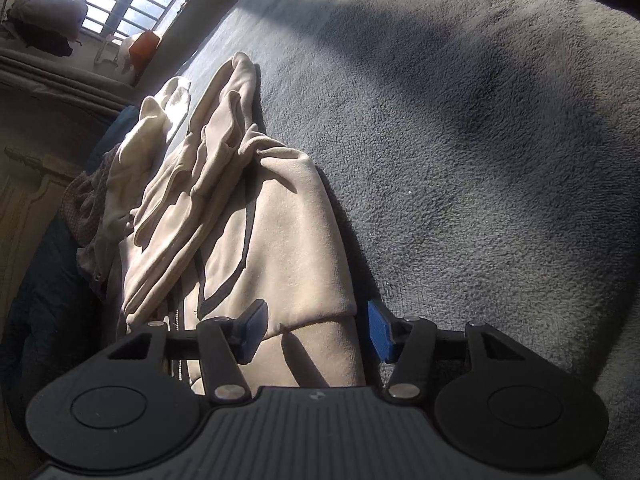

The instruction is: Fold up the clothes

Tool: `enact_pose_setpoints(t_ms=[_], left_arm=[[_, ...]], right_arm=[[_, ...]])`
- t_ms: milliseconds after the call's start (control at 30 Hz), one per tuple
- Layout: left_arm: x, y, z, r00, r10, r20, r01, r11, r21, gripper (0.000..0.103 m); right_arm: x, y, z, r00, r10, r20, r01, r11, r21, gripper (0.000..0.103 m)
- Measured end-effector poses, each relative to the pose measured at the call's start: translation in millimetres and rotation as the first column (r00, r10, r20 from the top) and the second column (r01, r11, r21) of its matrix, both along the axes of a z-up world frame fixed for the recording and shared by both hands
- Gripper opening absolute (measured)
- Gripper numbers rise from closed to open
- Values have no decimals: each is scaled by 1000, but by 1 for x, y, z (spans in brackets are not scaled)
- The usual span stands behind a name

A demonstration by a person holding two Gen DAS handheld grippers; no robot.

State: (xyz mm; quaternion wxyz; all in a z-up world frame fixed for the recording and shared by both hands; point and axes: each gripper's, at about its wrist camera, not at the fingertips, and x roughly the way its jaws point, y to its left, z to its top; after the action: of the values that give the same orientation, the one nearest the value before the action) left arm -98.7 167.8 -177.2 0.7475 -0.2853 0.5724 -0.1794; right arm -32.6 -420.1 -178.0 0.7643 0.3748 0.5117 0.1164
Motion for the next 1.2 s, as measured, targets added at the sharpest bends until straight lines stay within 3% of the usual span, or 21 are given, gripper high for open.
enact_pose_setpoints(t_ms=[233, 333, 467, 767, 933, 1100, 1133, 1200], left_arm=[[-4, -9, -5, 998, -60, 5, 61, 996, -63, 41], [0, -14, -4, 996, -85, 30, 87, 993, -76, 42], [4, -18, -9, 995, -92, 28, 94, 993, -75, 42], [0, -21, -11, 996, -87, 28, 88, 994, -70, 41], [-2, -23, -9, 994, -103, 30, 105, 993, -60, 38], [-3, -28, -8, 990, -139, 22, 140, 989, -47, 39], [-3, -30, -6, 989, -142, 30, 143, 989, -31, 38], [-4, -32, -3, 987, -147, 58, 148, 989, -19, 23]], right_arm=[[-25, 5, -13, 996, 81, -42, -75, 987, 139, 57], [-22, 5, -9, 998, 65, -27, -61, 989, 137, 56], [-19, 5, -8, 999, 48, -26, -44, 992, 121, 48], [-31, 29, -18, 993, 109, -42, -101, 982, 157, 19], [-26, 38, -9, 990, 139, -2, -137, 982, 131, 16], [-32, 32, -11, 994, 107, -4, -105, 986, 133, 13], [-33, 31, -10, 995, 99, 2, -99, 985, 139, 13], [-37, 29, -7, 996, 86, 28, -89, 985, 151, 12]])
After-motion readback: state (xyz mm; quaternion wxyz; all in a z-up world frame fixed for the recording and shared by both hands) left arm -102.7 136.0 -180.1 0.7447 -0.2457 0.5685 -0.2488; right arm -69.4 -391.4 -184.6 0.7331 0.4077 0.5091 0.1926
